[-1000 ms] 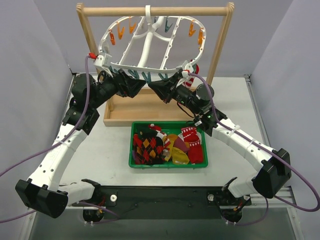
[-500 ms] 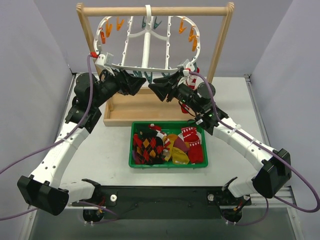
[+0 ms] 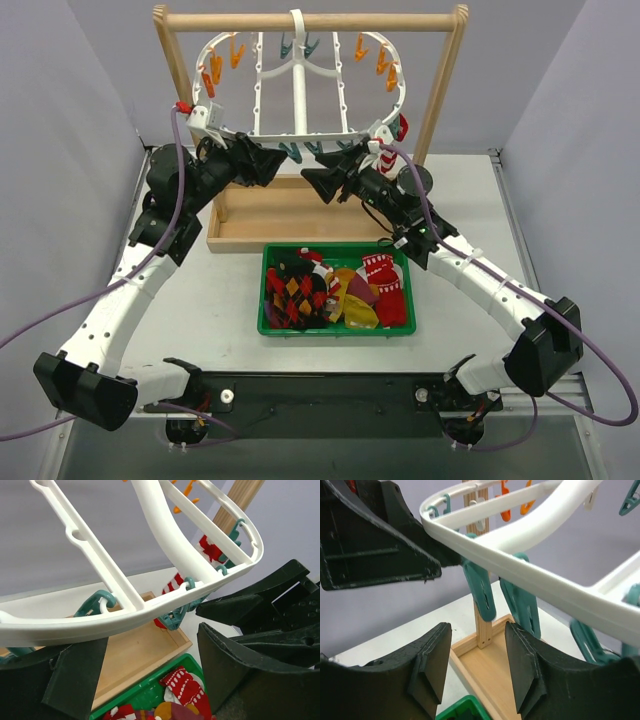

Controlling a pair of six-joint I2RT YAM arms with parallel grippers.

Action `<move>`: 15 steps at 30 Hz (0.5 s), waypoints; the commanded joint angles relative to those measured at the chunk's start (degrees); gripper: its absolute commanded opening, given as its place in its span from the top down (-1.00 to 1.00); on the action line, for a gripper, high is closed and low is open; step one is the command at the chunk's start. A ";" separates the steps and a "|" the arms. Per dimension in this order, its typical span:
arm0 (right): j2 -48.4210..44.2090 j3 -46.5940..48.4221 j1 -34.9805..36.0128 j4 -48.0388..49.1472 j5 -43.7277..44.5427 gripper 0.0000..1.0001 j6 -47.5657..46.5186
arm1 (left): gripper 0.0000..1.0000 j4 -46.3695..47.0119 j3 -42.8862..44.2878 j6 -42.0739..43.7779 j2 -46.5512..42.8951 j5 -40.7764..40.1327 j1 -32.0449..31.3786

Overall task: Clip the socks to the hanger
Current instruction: Open the clamp at the hanger.

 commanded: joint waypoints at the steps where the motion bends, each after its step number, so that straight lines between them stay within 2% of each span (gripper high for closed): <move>1: -2.42 -1.83 -0.42 5.43 0.38 0.05 -3.28 | -0.61 -0.73 3.48 2.10 -0.65 -2.93 -0.15; 7: -5.06 -3.59 -0.68 3.68 -0.05 0.04 -5.65 | -0.60 -3.55 3.83 3.77 -1.09 -7.06 -0.15; 15: -4.10 -2.80 -1.56 4.72 -0.40 0.03 -5.22 | -0.57 -2.59 3.66 2.80 -1.18 -5.31 -0.15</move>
